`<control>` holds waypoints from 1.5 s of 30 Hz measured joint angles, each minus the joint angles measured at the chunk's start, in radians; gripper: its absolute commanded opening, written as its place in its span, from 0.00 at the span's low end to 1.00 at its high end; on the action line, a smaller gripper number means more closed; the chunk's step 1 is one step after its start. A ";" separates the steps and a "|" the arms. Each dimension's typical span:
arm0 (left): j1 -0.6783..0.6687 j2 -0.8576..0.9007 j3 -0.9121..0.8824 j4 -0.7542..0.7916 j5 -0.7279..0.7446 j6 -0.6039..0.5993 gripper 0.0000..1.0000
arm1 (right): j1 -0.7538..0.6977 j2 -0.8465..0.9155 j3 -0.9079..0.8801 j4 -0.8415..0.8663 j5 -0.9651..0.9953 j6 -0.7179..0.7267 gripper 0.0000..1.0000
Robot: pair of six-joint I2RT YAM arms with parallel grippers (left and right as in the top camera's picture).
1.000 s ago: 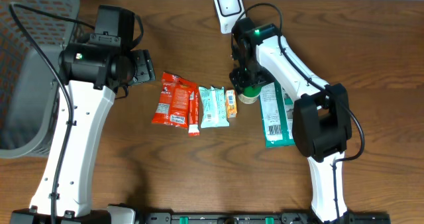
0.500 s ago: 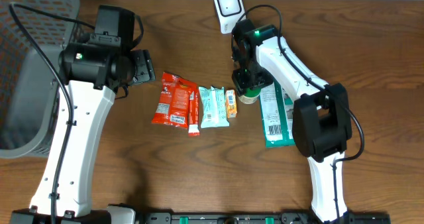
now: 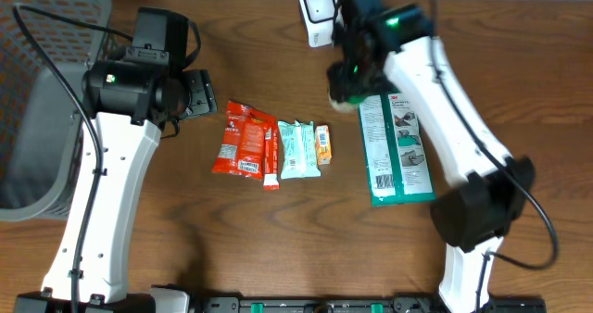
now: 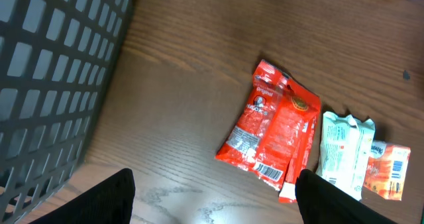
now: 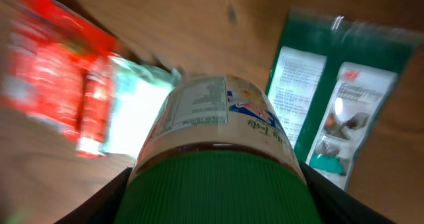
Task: Scan the item barcode
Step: 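Carry the jar up to the white scanner and hold it there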
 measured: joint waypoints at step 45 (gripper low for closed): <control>0.000 0.000 0.000 -0.001 0.000 0.000 0.78 | -0.032 0.573 0.357 1.125 0.150 0.069 0.01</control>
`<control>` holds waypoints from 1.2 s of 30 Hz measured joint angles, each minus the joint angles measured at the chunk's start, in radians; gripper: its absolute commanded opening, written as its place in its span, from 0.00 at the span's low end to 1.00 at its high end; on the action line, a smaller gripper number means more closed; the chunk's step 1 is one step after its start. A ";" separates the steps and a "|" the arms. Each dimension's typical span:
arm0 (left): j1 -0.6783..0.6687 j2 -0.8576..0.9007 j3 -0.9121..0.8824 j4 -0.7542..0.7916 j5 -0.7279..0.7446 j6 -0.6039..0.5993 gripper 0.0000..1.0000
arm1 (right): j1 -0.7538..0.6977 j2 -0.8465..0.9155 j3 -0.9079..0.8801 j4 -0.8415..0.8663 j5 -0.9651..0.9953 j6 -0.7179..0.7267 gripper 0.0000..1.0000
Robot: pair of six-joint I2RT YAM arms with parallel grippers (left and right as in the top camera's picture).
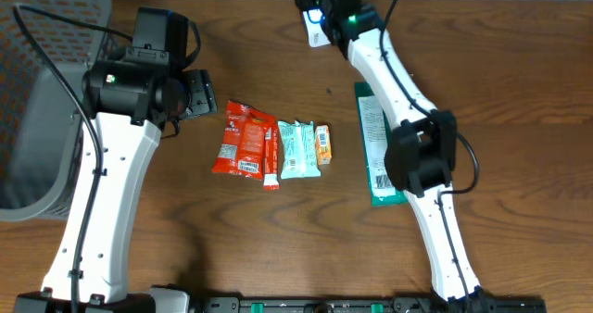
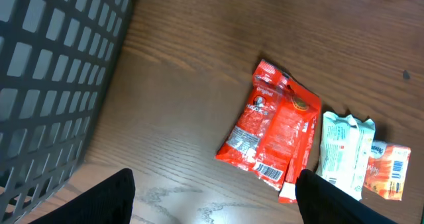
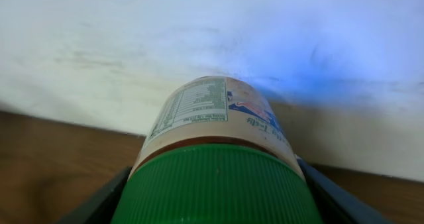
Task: Scan the item barcode
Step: 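Carry the jar up to the white scanner and hold it there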
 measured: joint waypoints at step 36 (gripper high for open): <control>0.000 0.000 0.000 0.000 0.000 0.000 0.78 | -0.089 -0.122 -0.013 -0.224 -0.159 0.040 0.01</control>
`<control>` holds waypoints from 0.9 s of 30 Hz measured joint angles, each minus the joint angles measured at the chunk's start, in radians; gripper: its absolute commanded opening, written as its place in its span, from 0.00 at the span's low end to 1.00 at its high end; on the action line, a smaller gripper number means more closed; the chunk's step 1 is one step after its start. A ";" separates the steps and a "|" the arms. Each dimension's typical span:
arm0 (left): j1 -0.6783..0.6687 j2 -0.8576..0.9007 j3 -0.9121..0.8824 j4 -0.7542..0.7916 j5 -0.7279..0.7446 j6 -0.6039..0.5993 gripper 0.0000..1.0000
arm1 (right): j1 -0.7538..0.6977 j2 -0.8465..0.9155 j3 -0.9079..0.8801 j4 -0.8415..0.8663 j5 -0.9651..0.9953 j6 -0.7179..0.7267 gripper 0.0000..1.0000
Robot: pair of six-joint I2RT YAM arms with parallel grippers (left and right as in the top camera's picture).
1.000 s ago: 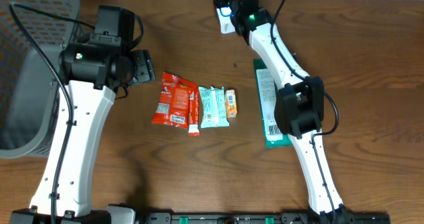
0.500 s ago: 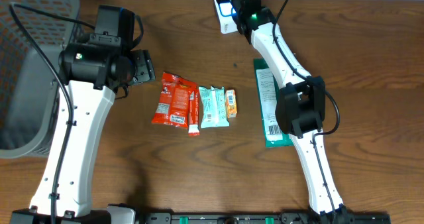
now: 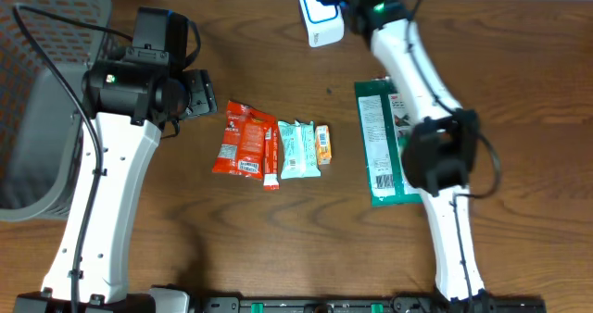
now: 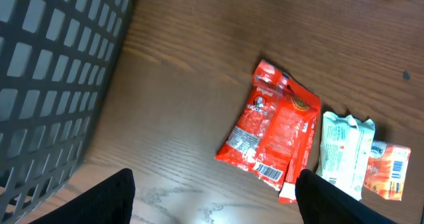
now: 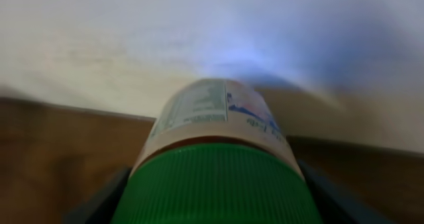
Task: Scan the item barcode
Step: 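Carry the jar up to the white scanner and hold it there, then carry the jar to the right side and set it down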
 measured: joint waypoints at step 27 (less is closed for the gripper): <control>0.000 0.000 -0.001 0.000 0.000 0.000 0.78 | -0.483 -0.326 -0.127 -1.025 0.058 -0.047 0.01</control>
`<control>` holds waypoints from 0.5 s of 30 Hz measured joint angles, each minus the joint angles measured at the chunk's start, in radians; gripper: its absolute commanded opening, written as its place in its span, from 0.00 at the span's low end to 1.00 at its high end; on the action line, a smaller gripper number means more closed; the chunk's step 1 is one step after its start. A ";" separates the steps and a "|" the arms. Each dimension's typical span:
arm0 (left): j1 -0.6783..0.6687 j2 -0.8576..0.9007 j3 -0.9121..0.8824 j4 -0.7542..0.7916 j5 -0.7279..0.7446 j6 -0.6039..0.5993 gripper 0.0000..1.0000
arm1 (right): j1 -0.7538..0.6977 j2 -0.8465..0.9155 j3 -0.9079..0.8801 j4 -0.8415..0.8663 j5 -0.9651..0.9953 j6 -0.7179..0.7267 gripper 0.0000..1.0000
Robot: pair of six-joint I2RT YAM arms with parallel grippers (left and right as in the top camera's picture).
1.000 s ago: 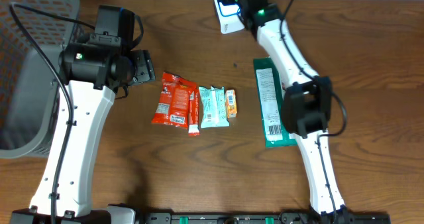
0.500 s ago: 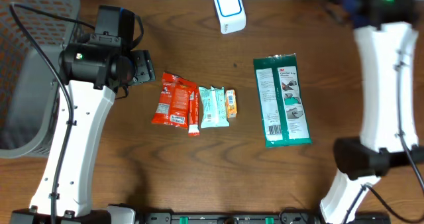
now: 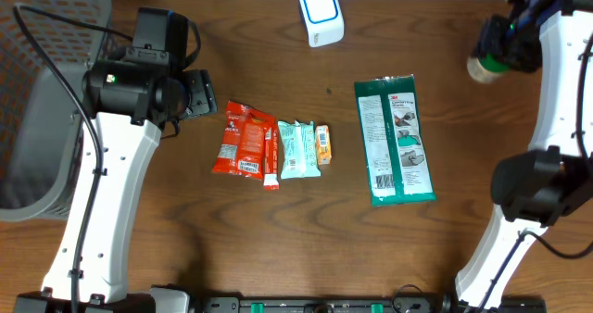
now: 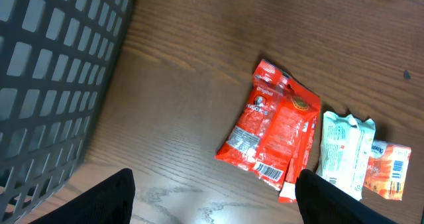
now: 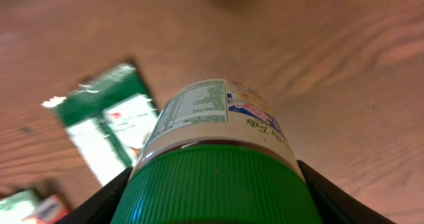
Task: Scan the item barcode
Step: 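Carry the jar to the right side and set it down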
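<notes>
A jar with a green ribbed lid and a printed label [image 5: 215, 118] is held by my right gripper [image 5: 212, 201], which is shut on it at the lid. In the overhead view the jar [image 3: 482, 68] hangs at the far right of the table, right of the green packet and well away from the white scanner [image 3: 321, 13] at the back middle. My left gripper [image 4: 215, 204] stands open and empty above the wood, left of the red snack packets [image 4: 275, 128].
A green packet [image 3: 394, 153] lies right of centre. Red packets [image 3: 246, 139], a pale teal pack [image 3: 298, 149] and a small orange pack [image 3: 323, 144] lie in a row at mid-table. A grey mesh basket [image 3: 46, 91] stands at the far left.
My right gripper with the jar has moved from beside the scanner at the back middle to the far right of the table. The left arm has not moved.
My right gripper first held the jar just below the scanner, over the green packet's top. Then it held the jar up at the scanner by the back wall, and again a moment later. Now the jar is at the far right.
</notes>
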 measured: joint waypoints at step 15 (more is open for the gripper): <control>0.000 0.000 0.000 0.000 0.000 0.000 0.78 | -0.182 0.036 -0.491 0.336 0.014 -0.032 0.40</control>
